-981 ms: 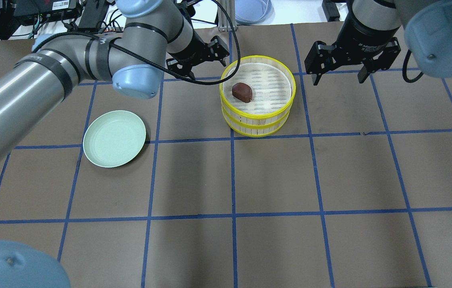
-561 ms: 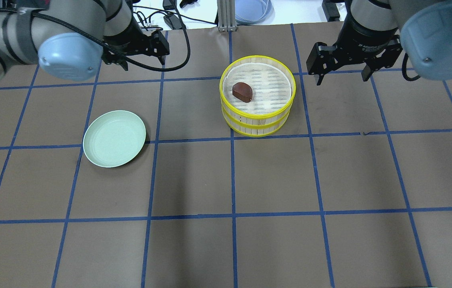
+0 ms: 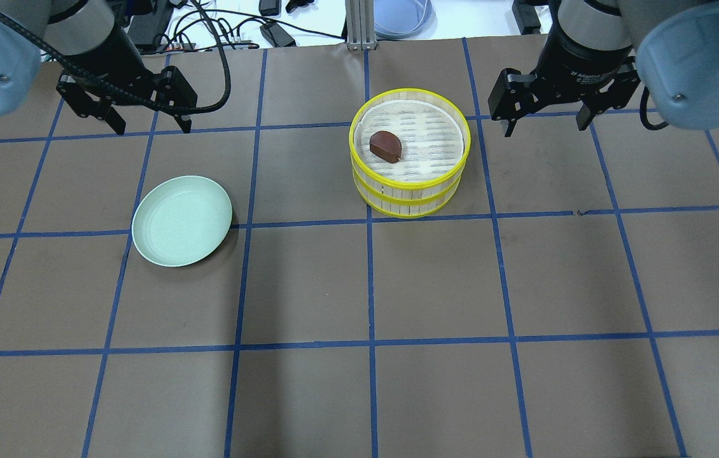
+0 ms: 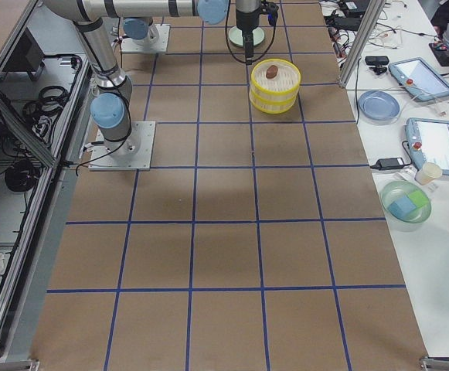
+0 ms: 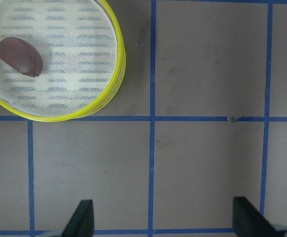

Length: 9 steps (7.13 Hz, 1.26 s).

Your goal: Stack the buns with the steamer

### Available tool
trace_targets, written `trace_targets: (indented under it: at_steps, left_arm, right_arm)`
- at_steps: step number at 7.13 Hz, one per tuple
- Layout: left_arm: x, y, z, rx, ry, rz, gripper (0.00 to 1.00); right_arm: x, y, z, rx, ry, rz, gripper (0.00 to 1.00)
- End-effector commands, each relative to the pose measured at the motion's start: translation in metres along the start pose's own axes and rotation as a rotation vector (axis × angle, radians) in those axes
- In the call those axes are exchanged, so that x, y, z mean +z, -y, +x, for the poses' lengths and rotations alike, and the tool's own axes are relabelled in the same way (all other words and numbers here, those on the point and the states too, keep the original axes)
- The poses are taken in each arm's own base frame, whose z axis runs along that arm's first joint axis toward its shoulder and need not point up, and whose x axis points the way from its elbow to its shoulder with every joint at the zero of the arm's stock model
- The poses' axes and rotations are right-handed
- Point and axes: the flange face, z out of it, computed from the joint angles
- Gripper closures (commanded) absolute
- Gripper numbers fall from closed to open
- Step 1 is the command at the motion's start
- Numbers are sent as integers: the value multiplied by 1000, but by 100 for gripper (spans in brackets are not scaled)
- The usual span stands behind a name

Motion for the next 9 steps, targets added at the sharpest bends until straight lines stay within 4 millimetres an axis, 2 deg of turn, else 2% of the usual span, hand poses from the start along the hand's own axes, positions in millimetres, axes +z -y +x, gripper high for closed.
trace_targets:
  at_steps: [1,9]
  left_arm:
    - [-14,-14,0,9,-3,-5,0]
    - [0,-14,0,19,-8,-40,0]
  right_arm:
    - [1,1,0,-8,1,1,0]
    - [2,4,-1,0,13,11,0]
